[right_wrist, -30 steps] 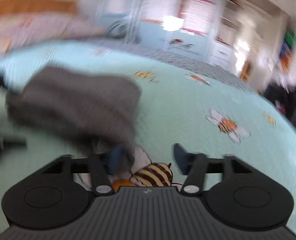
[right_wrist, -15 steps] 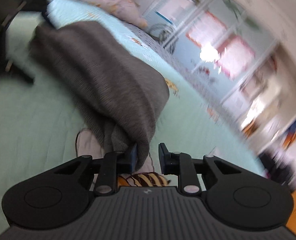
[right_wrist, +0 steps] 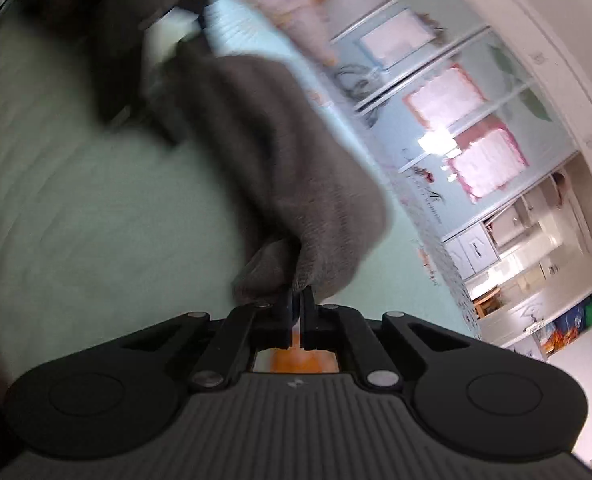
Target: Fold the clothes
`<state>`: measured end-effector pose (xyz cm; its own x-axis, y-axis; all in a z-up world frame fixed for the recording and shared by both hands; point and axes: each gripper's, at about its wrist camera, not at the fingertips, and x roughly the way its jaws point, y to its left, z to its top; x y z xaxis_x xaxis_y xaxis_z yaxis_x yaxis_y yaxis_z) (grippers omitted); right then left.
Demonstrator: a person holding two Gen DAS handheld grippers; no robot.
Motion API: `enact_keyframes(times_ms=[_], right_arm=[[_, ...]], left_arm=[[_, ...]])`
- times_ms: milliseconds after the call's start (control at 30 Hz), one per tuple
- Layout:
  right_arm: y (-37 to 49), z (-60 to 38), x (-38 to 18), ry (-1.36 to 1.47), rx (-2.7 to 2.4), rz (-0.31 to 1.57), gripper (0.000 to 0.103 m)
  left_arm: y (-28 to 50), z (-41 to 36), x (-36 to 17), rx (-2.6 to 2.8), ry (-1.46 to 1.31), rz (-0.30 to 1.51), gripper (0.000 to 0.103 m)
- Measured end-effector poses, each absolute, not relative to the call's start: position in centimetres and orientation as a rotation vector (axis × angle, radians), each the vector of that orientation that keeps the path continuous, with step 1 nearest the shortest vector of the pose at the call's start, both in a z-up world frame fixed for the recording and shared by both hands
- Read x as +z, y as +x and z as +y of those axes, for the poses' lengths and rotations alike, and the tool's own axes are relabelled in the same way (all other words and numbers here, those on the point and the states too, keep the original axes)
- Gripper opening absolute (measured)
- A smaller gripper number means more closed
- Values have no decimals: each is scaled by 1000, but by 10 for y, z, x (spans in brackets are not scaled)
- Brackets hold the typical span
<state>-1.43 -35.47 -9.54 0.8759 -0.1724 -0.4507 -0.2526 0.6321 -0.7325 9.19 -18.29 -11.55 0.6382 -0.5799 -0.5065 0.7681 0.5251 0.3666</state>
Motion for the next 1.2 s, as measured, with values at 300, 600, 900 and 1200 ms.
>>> enact_keyframes(times_ms=[300,600,900,1200], right_arm=[[-26,-341,-91,-924,35,513,4],[-30,-354,-93,-816,59,529,4],[-51,-350,-93,-749,101,530,3],[-65,-372,-59,-516,137,517,5]], left_arm=[[94,-178,-112,-826,604,342,102],[74,-182,-45,-951,486,230,102],[113,-214,-38,-1021,432,348,102],[103,-196,-77,-977,448,426,102]])
